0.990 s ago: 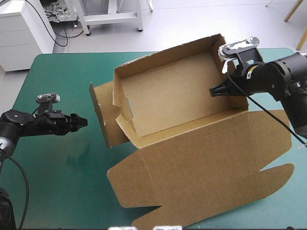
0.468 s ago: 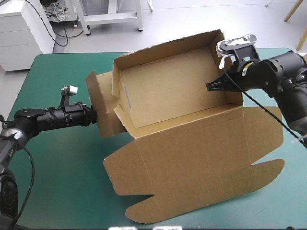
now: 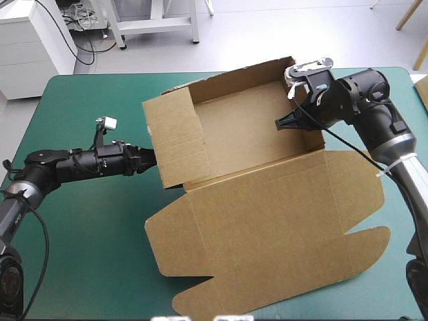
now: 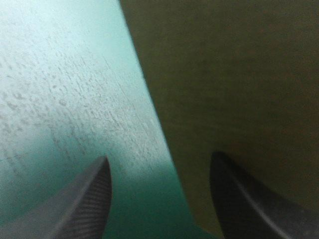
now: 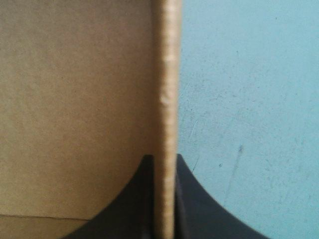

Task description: Fold the box

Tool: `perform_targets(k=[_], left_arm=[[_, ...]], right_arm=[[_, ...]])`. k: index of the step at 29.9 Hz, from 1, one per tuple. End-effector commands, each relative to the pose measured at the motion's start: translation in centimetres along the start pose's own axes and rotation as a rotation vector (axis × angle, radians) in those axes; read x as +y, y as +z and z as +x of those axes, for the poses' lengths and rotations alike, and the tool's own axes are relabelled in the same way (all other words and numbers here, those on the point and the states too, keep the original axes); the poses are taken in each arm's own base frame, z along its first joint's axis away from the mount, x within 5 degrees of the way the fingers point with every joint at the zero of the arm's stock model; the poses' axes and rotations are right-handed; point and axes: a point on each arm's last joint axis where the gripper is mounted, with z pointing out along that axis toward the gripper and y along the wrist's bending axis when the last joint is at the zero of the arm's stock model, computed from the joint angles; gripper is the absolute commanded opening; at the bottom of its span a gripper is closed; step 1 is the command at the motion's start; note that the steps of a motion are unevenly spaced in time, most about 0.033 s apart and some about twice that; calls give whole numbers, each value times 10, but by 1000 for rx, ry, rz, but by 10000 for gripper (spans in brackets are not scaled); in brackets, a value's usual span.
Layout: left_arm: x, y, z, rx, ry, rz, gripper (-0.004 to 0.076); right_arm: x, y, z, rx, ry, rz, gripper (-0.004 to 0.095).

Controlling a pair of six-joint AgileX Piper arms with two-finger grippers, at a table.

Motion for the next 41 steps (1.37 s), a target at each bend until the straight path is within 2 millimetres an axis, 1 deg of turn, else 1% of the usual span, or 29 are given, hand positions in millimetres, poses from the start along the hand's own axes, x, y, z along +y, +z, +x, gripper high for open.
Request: perform_targets(k=[1, 9, 15, 19, 22, 25, 28, 33, 38, 41], left_arm=[[-32, -8, -15, -85, 41, 150, 417], [-45, -14, -21, -145, 52, 173, 417], [-55, -18, -25, -173, 51, 186, 417], [-57, -20, -28, -163, 23, 177, 417], [-54, -19, -31, -105, 5, 87, 417], [-55, -16, -36, -35, -9, -21, 417], [-62, -12, -46, 8, -5, -120, 407], [-77, -4, -59, 51, 23, -295, 375], [-86, 0, -64, 89, 14, -462, 375], [-87, 2, -64, 100, 25, -549, 366]], right_arm=[[-1, -15, -9, -103, 11, 1, -22], [0, 2, -11, -67, 0, 0, -22], [1, 9, -12, -59, -1, -1, -21], [2, 11, -12, -61, 0, -9, -21], [5, 11, -13, -71, 14, -37, -19], [6, 11, -15, -85, 40, -47, -19], [14, 10, -16, -95, 39, -49, -19], [38, 6, -20, -147, 18, -77, -20], [56, 4, -20, -165, -4, -103, -19], [59, 3, -20, -166, 6, -108, -19]])
